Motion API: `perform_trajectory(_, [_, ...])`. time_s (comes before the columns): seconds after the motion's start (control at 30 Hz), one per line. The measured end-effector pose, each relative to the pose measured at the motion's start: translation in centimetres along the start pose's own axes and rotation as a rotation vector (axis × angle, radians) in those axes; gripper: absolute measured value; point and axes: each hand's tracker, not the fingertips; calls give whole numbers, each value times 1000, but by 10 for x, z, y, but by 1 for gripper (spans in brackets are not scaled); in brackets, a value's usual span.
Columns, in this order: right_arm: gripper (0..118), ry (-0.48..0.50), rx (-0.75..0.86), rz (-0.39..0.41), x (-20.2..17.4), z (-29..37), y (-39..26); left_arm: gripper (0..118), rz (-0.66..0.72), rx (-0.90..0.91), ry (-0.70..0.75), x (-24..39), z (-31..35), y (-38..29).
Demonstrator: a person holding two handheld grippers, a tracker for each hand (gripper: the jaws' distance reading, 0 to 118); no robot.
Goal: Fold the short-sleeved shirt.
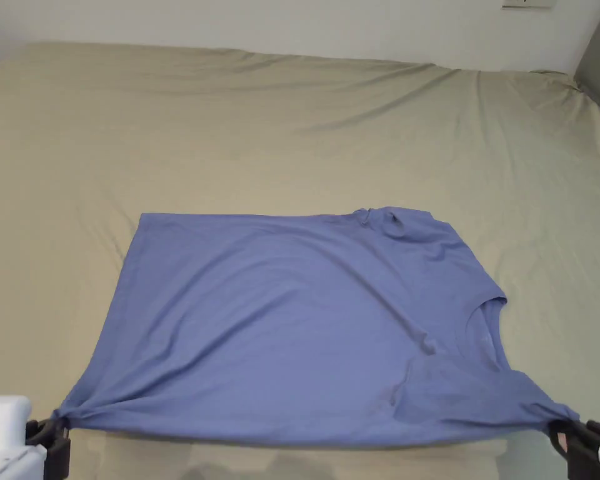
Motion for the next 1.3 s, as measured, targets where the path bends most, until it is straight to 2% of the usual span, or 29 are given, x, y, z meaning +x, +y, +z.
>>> perform_trajectory(0.13, [8, -15, 15, -24, 0, -16, 39, 6, 58, 28, -31, -7, -15, 32])
perform_trajectory(0.23, [8, -39, 15, 2, -4, -42, 68, 6, 67, 28, -33, -6, -38, 58])
perform_trajectory(0.43, [8, -67, -88, 0, -6, -119, 111, 6, -14, -71, 7, 9, -102, 105])
perform_trajectory(0.63, [8, -90, -180, 32, 1, -192, 126, 6, -76, -200, 31, 16, -172, 132])
perform_trajectory(0.77, [8, -110, -239, 19, 6, -224, 127, 6, -92, -237, 40, 25, -195, 135])
perform_trajectory(0.93, [12, -123, -227, 17, 5, -232, 125, 9, -115, -216, 41, 31, -194, 141])
perform_trajectory(0.97, [20, -132, -219, 17, 5, -232, 126, 19, -114, -197, 33, 31, -193, 142])
perform_trajectory(1.03, [76, -213, -179, 19, 5, -230, 130, 62, -130, -76, 83, 32, -184, 142])
perform_trajectory(1.07, [95, -235, -152, 24, 8, -224, 133, 86, -124, -11, 102, 31, -176, 143])
perform_trajectory(1.1, [102, -190, -107, 2, 9, -214, 136, 109, -101, 24, 90, 29, -165, 145])
perform_trajectory(1.13, [102, -164, -56, -19, 10, -200, 139, 116, -63, 77, 60, 28, -152, 148])
perform_trajectory(1.17, [102, -163, -19, -19, 8, -186, 143, 117, -33, 124, 31, 27, -137, 149])
perform_trajectory(1.3, [102, -172, 117, 59, -13, -131, 146, 117, -7, 237, 34, 29, -86, 146])
